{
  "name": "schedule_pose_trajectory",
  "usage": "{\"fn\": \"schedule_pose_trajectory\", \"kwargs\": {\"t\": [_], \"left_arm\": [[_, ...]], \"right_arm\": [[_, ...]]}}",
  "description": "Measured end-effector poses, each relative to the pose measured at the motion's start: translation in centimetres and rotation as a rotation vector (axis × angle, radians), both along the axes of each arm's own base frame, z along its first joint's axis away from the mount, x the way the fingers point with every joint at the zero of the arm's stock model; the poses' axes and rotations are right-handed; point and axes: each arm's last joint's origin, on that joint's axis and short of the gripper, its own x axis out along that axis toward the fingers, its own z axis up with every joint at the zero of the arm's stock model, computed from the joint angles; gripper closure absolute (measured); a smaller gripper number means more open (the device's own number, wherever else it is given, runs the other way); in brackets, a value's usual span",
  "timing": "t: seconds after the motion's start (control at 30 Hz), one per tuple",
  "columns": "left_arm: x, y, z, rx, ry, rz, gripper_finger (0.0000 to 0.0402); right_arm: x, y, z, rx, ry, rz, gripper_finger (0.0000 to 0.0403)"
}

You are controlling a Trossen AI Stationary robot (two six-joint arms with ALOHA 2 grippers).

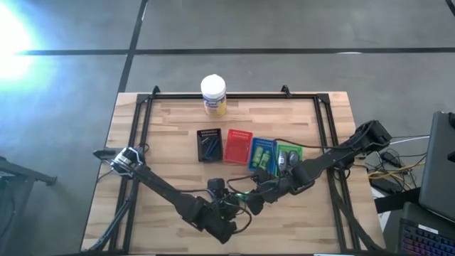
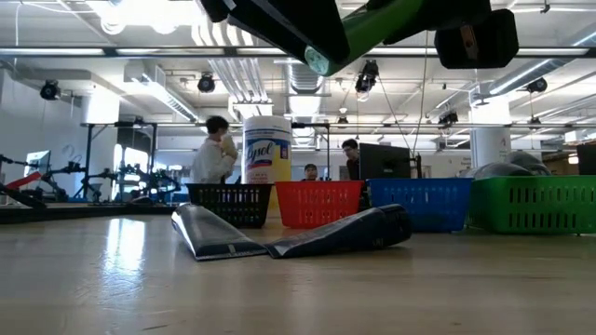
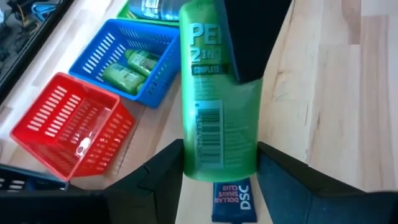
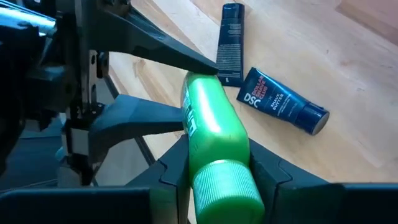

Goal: Pick & Place Travel size toiletries
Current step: Put the green shampoo into the blue bin

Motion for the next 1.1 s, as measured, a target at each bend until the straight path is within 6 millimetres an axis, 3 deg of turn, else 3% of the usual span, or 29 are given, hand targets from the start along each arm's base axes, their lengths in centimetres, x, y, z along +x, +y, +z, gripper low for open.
{"fn": "schedule_pose_trajectory", "kwargs": {"t": [0.2, 0.43, 0.57, 0.8, 0.93, 1.1], "left_arm": [[-0.5, -0.2, 0.1, 0.027, 0.024, -0.017, 0.0204], [-1.4, 0.2, -0.3, 0.019, 0.064, 0.07, 0.0138], [-3.6, -1.0, -0.4, -0.003, 0.097, 0.121, 0.0116], [-8.5, -4.0, -0.3, -0.132, 0.05, 0.26, 0.0122], [-10.9, -5.3, -1.4, -0.242, -0.012, 0.362, 0.0129], [-12.0, -5.8, -2.5, -0.312, -0.044, 0.438, 0.013]], "right_arm": [[-0.5, -0.7, -0.9, -0.054, 0.071, -0.046, 0.0307], [-1.0, -1.5, -0.6, -0.109, 0.106, -0.11, 0.0307], [-2.6, -2.4, -0.4, -0.208, 0.2, -0.147, 0.0307], [-5.5, -4.4, 0.2, -0.392, 0.35, -0.281, 0.0307], [-5.0, -5.8, -0.2, -0.437, 0.39, -0.324, 0.0307], [-3.6, -8.4, -1.5, -0.486, 0.466, -0.361, 0.0307]]}}
